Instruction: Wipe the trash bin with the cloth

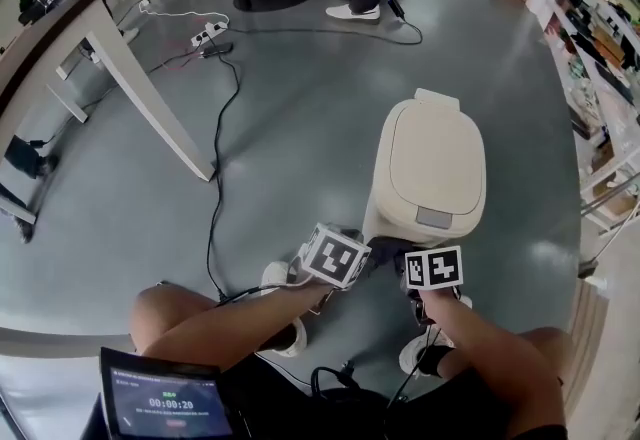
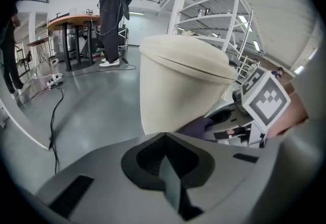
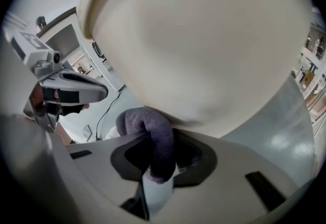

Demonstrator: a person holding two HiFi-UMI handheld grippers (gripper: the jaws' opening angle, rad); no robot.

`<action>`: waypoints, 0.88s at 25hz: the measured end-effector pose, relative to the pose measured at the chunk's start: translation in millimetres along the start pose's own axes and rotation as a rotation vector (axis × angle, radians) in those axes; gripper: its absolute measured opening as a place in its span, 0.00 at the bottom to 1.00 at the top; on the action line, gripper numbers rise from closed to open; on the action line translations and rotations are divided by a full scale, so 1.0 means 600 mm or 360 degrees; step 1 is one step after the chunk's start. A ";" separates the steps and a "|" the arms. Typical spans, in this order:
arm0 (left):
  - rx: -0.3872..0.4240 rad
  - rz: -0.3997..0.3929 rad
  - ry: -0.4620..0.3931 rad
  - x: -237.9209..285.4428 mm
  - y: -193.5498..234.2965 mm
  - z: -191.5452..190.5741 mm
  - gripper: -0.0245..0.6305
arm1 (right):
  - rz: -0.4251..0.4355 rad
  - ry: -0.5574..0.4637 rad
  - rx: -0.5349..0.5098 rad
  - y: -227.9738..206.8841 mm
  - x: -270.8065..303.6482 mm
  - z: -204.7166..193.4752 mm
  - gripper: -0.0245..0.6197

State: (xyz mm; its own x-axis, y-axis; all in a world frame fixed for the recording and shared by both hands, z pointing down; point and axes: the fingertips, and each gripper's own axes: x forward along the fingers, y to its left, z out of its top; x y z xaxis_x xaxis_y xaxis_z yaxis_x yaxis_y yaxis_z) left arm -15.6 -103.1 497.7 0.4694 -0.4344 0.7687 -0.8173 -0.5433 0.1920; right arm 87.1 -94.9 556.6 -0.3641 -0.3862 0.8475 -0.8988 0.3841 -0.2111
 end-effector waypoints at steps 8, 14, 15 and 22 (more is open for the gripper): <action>0.0083 -0.0063 0.0072 0.046 -0.052 -0.008 0.03 | -0.0089 -0.0007 0.0064 -0.087 -0.015 -0.037 0.18; 0.0181 -0.0131 0.0112 0.064 -0.099 -0.002 0.03 | -0.0135 -0.0040 0.0128 -0.122 -0.040 -0.050 0.18; 0.0198 -0.0141 0.0121 0.069 -0.107 -0.003 0.03 | -0.0144 -0.0046 0.0141 -0.131 -0.045 -0.054 0.18; 0.0299 -0.0189 0.0132 0.078 -0.145 0.011 0.03 | -0.0180 -0.0082 0.0183 -0.164 -0.060 -0.056 0.18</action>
State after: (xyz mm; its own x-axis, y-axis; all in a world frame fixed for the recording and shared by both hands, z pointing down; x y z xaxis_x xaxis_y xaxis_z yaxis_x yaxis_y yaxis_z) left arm 79.4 -80.7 513.0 0.5234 -0.3032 0.7963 -0.6775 -0.7149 0.1731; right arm 196.6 -90.5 563.0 -0.2686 -0.4653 0.8434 -0.9557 0.2383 -0.1729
